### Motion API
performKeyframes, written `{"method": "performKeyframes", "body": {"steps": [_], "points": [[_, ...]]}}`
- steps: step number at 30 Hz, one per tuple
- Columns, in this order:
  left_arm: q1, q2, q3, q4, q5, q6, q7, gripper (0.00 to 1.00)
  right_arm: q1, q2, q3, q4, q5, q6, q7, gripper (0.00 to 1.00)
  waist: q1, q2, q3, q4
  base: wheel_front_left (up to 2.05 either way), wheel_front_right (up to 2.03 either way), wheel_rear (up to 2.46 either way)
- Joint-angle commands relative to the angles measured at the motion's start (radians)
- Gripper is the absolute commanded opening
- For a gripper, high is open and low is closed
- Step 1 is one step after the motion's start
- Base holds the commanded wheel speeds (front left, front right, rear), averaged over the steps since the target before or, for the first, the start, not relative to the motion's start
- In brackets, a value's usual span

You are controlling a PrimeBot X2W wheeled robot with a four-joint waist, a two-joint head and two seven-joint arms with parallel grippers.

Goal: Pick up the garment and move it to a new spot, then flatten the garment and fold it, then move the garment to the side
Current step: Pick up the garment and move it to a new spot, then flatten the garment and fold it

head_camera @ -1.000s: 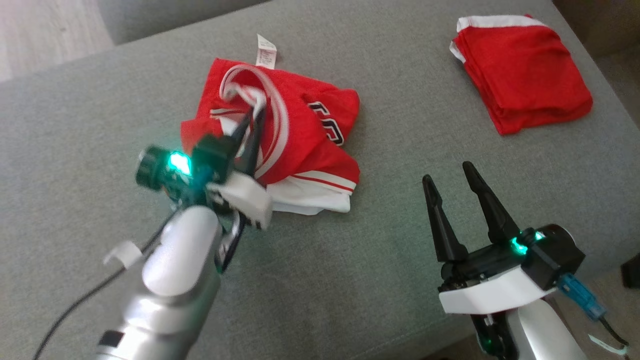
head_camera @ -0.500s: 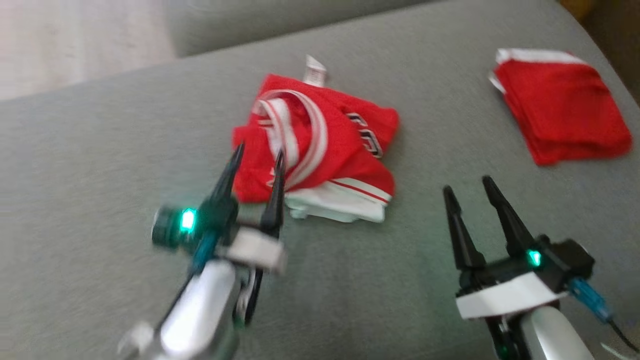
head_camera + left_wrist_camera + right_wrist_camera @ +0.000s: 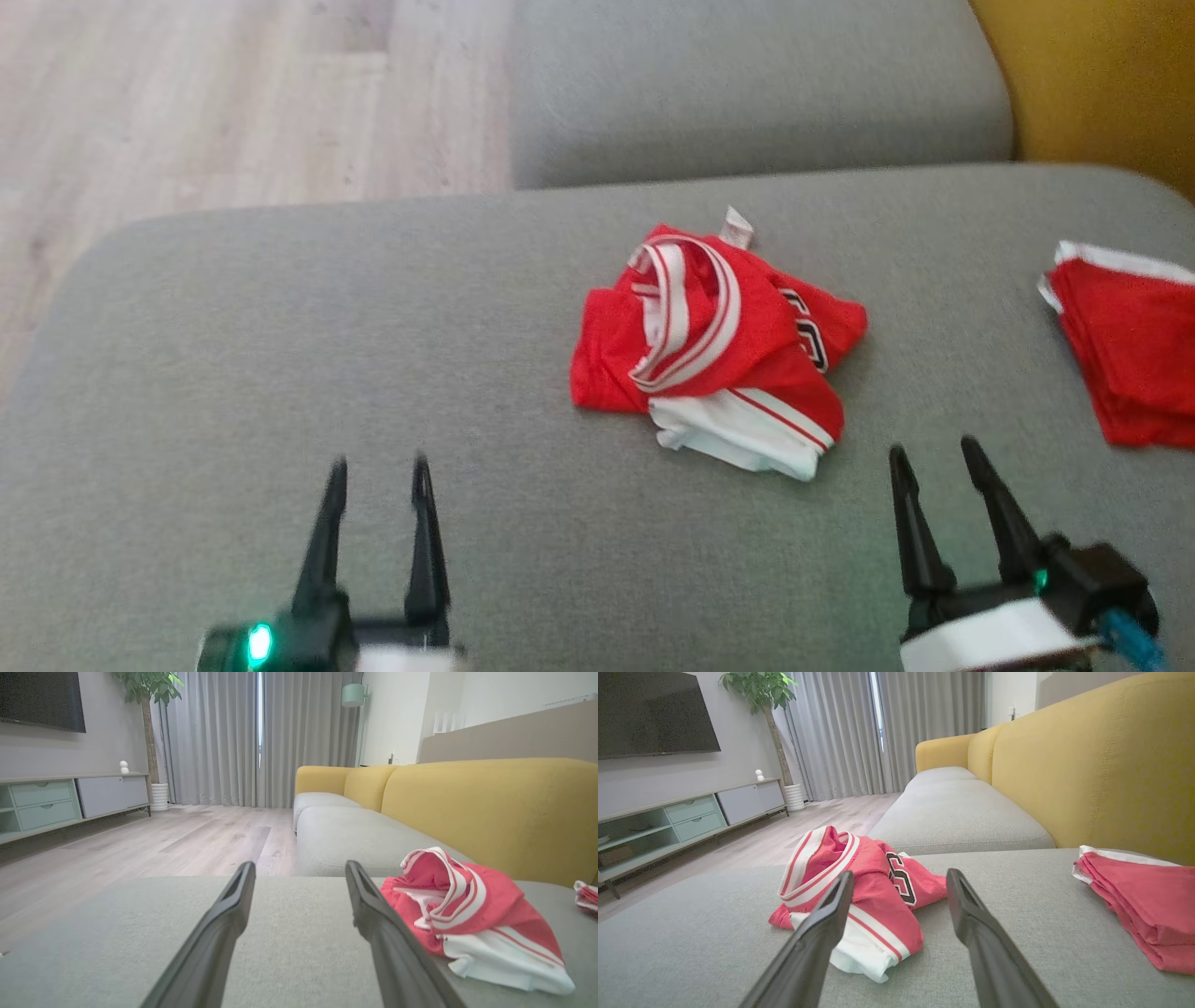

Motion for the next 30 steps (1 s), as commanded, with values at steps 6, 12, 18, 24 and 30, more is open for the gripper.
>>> {"method": "performKeyframes", "body": {"steps": [6, 12, 18, 24, 30], "points": [[0.060, 0.008, 0.046, -0.022, 0.087, -0.013, -0.007, 1.00, 0.022, 0.006, 0.021, -0.034, -0.036, 0.007, -0.011, 1.00, 0.0002, -0.0001, -0.029, 0.044, 0.00, 0.00, 0.00], [0.059, 0.005, 0.051, -0.005, 0.114, -0.019, -0.007, 1.00, 0.014, 0.010, 0.027, -0.034, -0.045, 0.007, -0.011, 1.00, 0.0002, -0.0001, -0.024, 0.048, 0.00, 0.00, 0.00], [0.056, 0.004, 0.050, -0.001, 0.122, -0.020, -0.007, 1.00, 0.013, 0.008, 0.027, -0.033, -0.045, 0.007, -0.011, 1.00, 0.0002, -0.0001, -0.018, 0.048, 0.00, 0.00, 0.00], [0.056, 0.003, 0.048, 0.007, 0.123, -0.028, -0.007, 1.00, 0.019, 0.009, 0.027, -0.030, -0.046, 0.007, -0.011, 1.00, 0.0002, -0.0001, -0.018, 0.053, 0.00, 0.00, 0.00], [0.055, 0.002, 0.050, 0.014, 0.123, -0.033, -0.007, 1.00, 0.019, 0.011, 0.030, -0.030, -0.049, 0.007, -0.011, 1.00, 0.0002, -0.0001, -0.018, 0.060, 0.00, 0.00, 0.00]]}}
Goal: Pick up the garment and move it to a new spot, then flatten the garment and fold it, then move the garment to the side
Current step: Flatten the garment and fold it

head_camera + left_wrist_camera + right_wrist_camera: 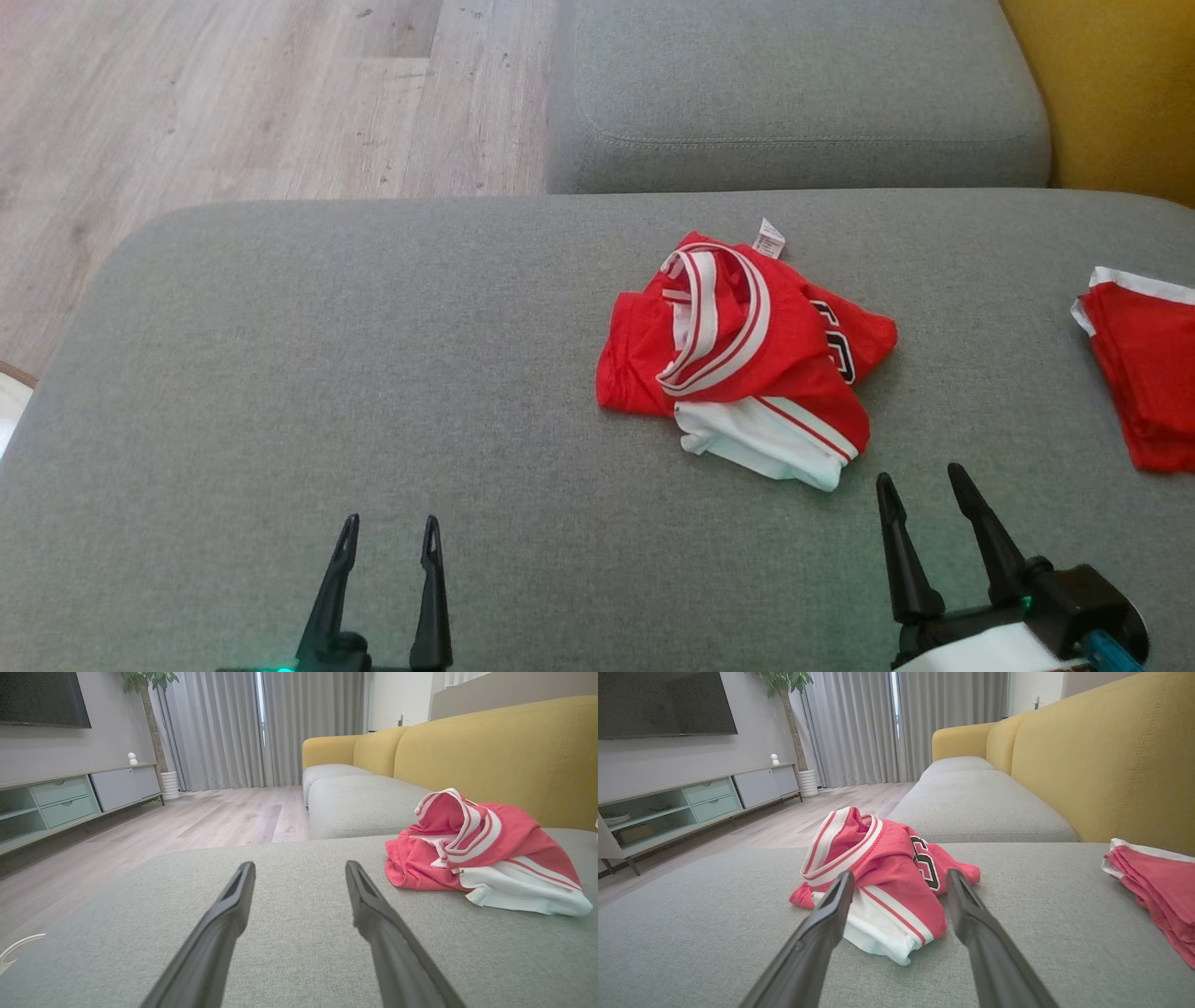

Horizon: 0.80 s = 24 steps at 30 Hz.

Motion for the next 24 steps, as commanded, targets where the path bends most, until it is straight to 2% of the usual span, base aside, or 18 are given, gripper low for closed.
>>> {"method": "performKeyframes", "body": {"steps": [1, 7, 14, 19, 24], "points": [[-0.049, -0.005, 0.032, -0.026, 0.007, -0.005, -0.005, 1.00, -0.034, -0.005, 0.025, -0.030, -0.007, 0.007, -0.011, 1.00, 0.0000, -0.0001, 0.001, 0.001, 0.00, 0.00, 0.00], [-0.064, -0.006, 0.014, 0.000, 0.021, -0.026, -0.005, 1.00, -0.043, -0.012, 0.040, -0.032, -0.007, 0.007, -0.011, 1.00, 0.0000, -0.0001, 0.019, -0.022, 0.00, 0.00, 0.00], [-0.210, -0.005, -0.053, 0.083, 0.035, -0.118, -0.005, 1.00, -0.076, -0.034, 0.066, -0.067, -0.006, 0.007, -0.011, 1.00, 0.0000, -0.0001, 0.107, -0.098, 0.00, 0.00, 0.00], [-0.387, -0.005, -0.119, 0.236, 0.061, -0.196, -0.005, 1.00, -0.119, -0.048, 0.086, -0.085, 0.001, 0.007, -0.011, 1.00, 0.0000, -0.0001, 0.181, -0.170, 0.00, 0.00, 0.00], [-0.555, -0.006, -0.162, 0.405, 0.064, -0.235, -0.005, 1.00, -0.155, -0.057, 0.105, -0.087, 0.012, 0.007, -0.011, 1.00, 0.0000, -0.0001, 0.228, -0.233, 0.00, 0.00, 0.00]]}}
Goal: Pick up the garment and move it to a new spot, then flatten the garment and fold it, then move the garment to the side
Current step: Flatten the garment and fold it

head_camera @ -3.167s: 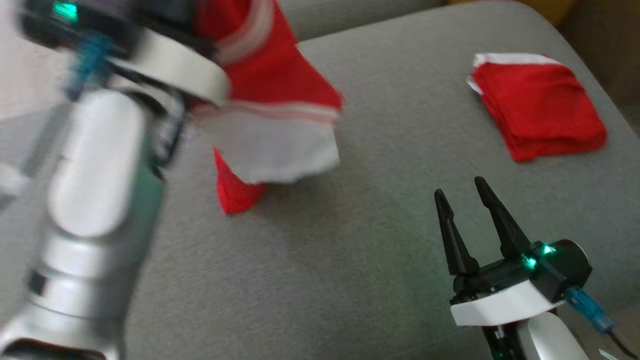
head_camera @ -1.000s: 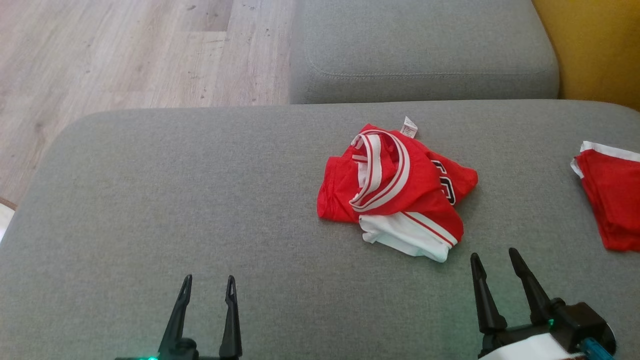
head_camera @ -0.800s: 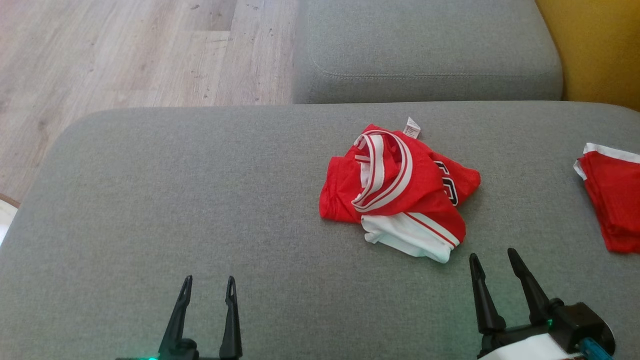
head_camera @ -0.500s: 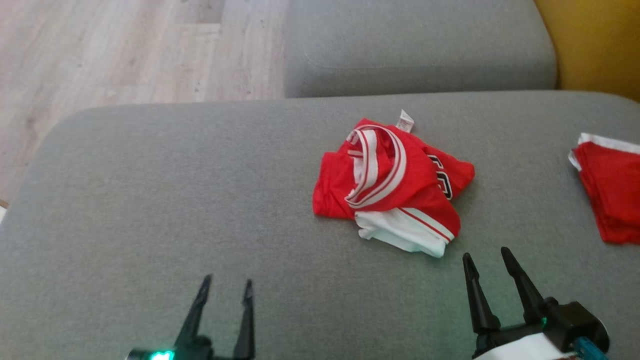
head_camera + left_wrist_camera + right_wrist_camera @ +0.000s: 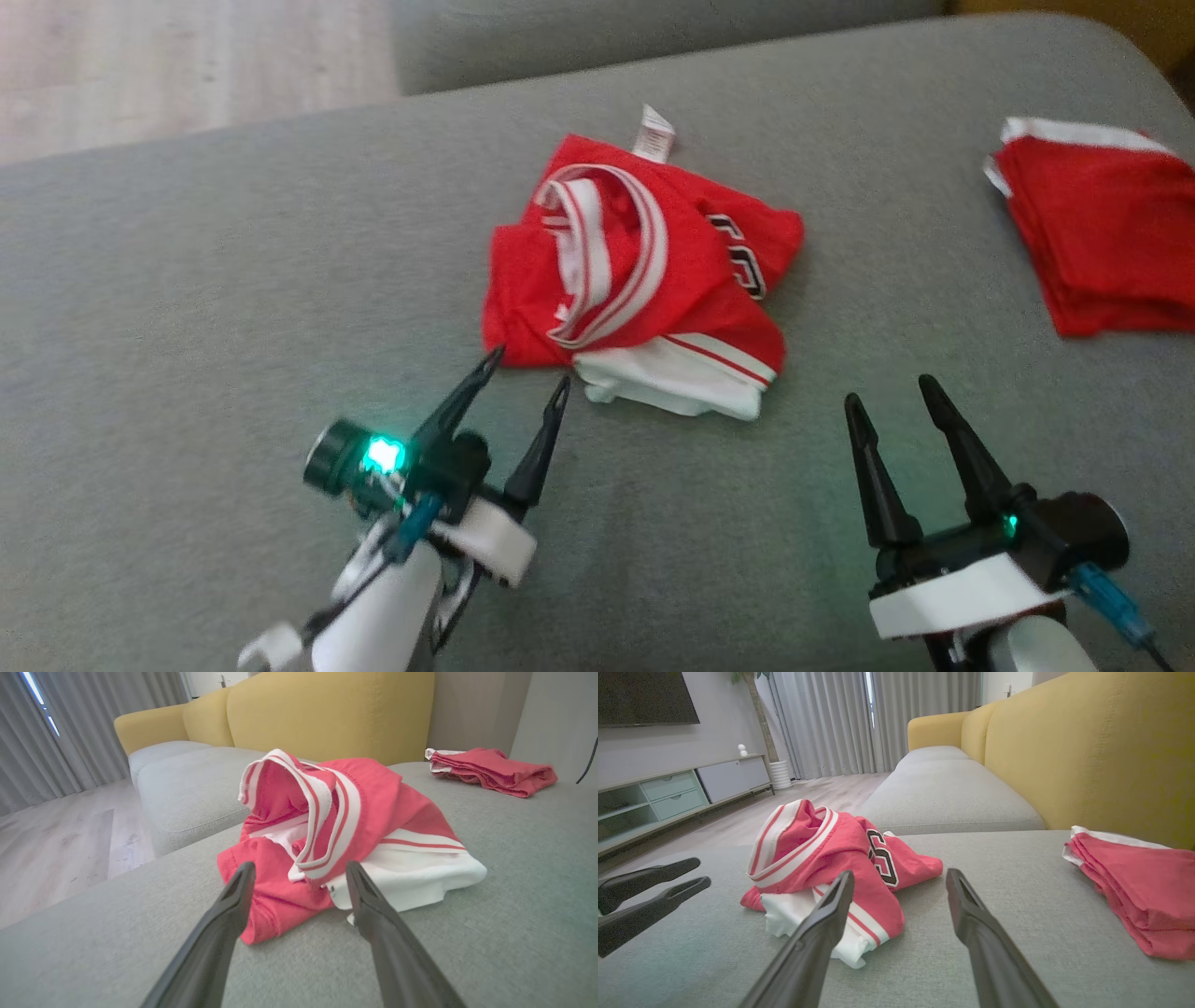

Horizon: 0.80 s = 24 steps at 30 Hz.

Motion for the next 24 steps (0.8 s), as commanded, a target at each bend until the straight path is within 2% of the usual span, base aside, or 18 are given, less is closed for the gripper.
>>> {"method": "performKeyframes", "body": {"steps": [1, 5, 9, 12, 13, 14, 19, 24], "points": [[-0.076, 0.000, 0.012, 0.016, 0.007, -0.009, -0.005, 1.00, -0.042, -0.013, 0.023, -0.037, 0.007, 0.007, -0.011, 1.00, -0.0003, 0.0000, 0.052, -0.061, 0.00, 0.00, 0.00], [-0.149, 0.000, 0.006, 0.100, 0.005, -0.002, -0.005, 1.00, -0.062, -0.008, 0.020, -0.043, 0.013, 0.007, -0.011, 1.00, -0.0003, 0.0000, 0.075, -0.104, 0.00, 0.00, 0.00], [-0.178, 0.002, 0.012, 0.136, 0.001, 0.012, -0.005, 1.00, -0.068, -0.006, 0.021, -0.041, 0.015, 0.007, -0.011, 1.00, -0.0003, 0.0000, 0.084, -0.130, 0.00, 0.00, 0.00], [-0.195, 0.008, 0.018, 0.140, -0.014, 0.005, -0.005, 1.00, -0.073, -0.003, 0.020, -0.038, 0.016, 0.007, -0.011, 1.00, -0.0003, 0.0000, 0.090, -0.149, 0.00, 0.00, 0.00], [-0.198, 0.011, 0.019, 0.139, -0.021, -0.001, -0.005, 0.48, -0.074, 0.000, 0.017, -0.037, 0.017, 0.007, -0.011, 1.00, -0.0003, 0.0000, 0.091, -0.154, 0.00, 0.00, 0.00], [-0.200, 0.013, 0.024, 0.132, -0.030, -0.006, -0.005, 0.00, -0.075, 0.003, 0.016, -0.035, 0.018, 0.007, -0.011, 1.00, -0.0003, 0.0000, 0.092, -0.159, 0.00, 0.00, 0.00], [-0.200, 0.027, 0.025, 0.125, -0.054, -0.025, -0.005, 0.00, -0.083, 0.015, 0.018, -0.027, 0.021, 0.007, -0.011, 1.00, -0.0003, 0.0000, 0.080, -0.189, 0.00, 0.00, 0.00], [-0.218, 0.014, -0.022, 0.059, -0.107, -0.051, -0.005, 0.00, -0.077, 0.024, 0.020, -0.018, 0.018, 0.007, -0.011, 1.00, -0.0003, 0.0000, 0.041, -0.219, 0.00, 0.00, 0.00]]}}
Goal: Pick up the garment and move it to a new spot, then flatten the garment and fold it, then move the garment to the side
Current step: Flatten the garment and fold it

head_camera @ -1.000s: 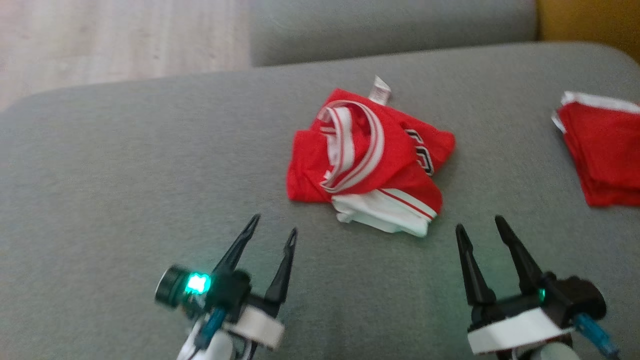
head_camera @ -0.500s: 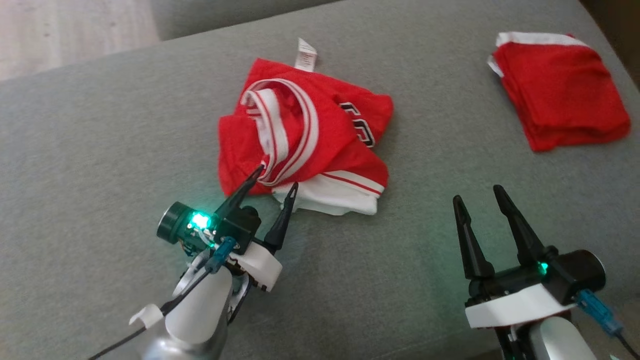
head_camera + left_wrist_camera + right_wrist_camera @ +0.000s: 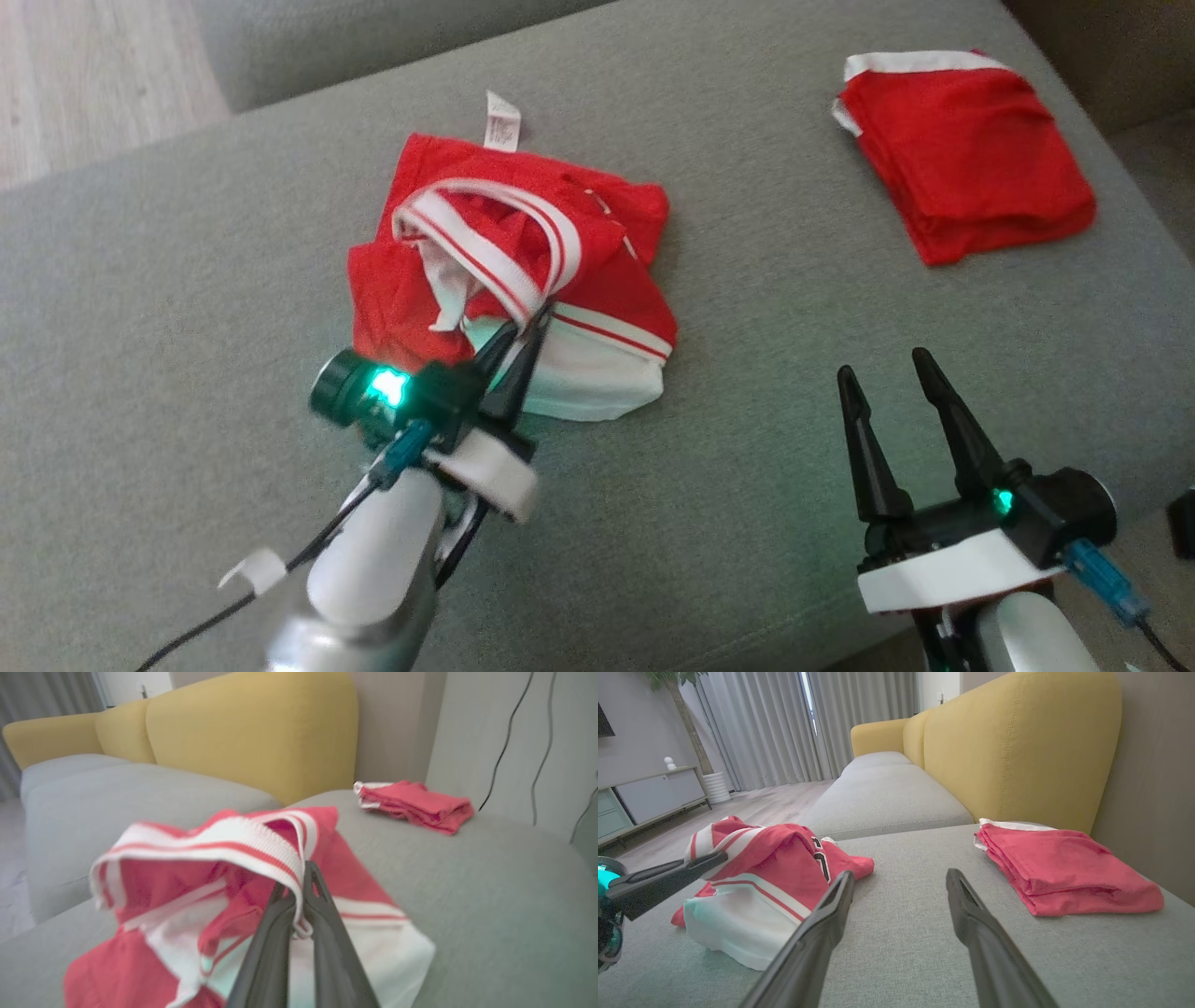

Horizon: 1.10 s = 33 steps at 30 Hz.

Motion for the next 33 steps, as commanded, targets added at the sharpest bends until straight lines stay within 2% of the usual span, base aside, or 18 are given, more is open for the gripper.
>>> {"method": "performKeyframes", "body": {"steps": [1, 3, 6, 9, 12, 18, 23, 25, 26, 33], "points": [[-0.070, 0.002, -0.002, -0.063, -0.037, -0.010, -0.005, 0.00, -0.025, 0.001, 0.022, -0.025, 0.007, 0.007, -0.011, 1.00, 0.0001, 0.0000, -0.028, -0.023, 0.00, 0.00, 0.00], [-0.100, -0.004, -0.044, -0.104, -0.109, -0.013, -0.005, 0.00, -0.020, 0.004, 0.028, -0.024, 0.006, 0.007, -0.011, 1.00, 0.0001, 0.0000, -0.048, -0.039, 0.00, 0.00, 0.00], [-0.192, -0.006, -0.160, -0.151, -0.218, -0.013, -0.005, 0.00, -0.011, 0.009, 0.025, -0.026, 0.004, 0.007, -0.011, 1.00, 0.0001, 0.0000, -0.075, -0.059, 0.00, 0.00, 0.00], [-0.327, 0.014, -0.221, -0.176, -0.316, -0.014, 0.005, 0.00, 0.003, 0.014, 0.022, -0.030, 0.001, 0.007, -0.011, 1.00, 0.0001, 0.0000, -0.101, -0.071, 0.00, 0.00, 0.00], [-0.476, 0.043, -0.221, -0.181, -0.395, -0.014, 0.017, 0.00, 0.017, 0.018, 0.021, -0.031, -0.001, 0.007, -0.011, 1.00, 0.0001, 0.0000, -0.129, -0.076, 0.00, 0.00, 0.00], [-0.674, 0.088, -0.112, -0.117, -0.475, -0.008, 0.016, 0.00, 0.038, 0.022, 0.019, -0.043, -0.005, 0.007, -0.011, 1.00, 0.0001, 0.0000, -0.153, -0.046, 0.00, 0.00, 0.00], [-0.570, 0.130, -0.067, -0.058, -0.520, 0.023, 0.015, 0.00, 0.043, 0.024, 0.001, -0.054, -0.006, 0.007, -0.011, 1.00, 0.0001, 0.0000, -0.135, 0.009, 0.00, 0.00, 0.00], [-0.410, 0.148, -0.053, -0.035, -0.568, 0.039, 0.015, 0.00, 0.042, 0.025, -0.005, -0.059, -0.004, 0.007, -0.011, 1.00, 0.0001, 0.0000, -0.110, 0.045, 0.00, 0.00, 0.00], [-0.410, 0.148, -0.053, -0.035, -0.568, 0.039, 0.015, 0.00, 0.042, 0.025, -0.005, -0.059, -0.004, 0.007, -0.011, 1.00, 0.0001, 0.0000, -0.110, 0.045, 0.00, 0.00, 0.00], [-0.064, 0.157, -0.019, -0.006, -0.625, 0.082, -0.001, 0.00, 0.024, 0.021, -0.009, -0.062, -0.006, 0.007, -0.011, 1.00, 0.0001, 0.0000, -0.048, 0.115, 0.00, 0.00, 0.00]]}}
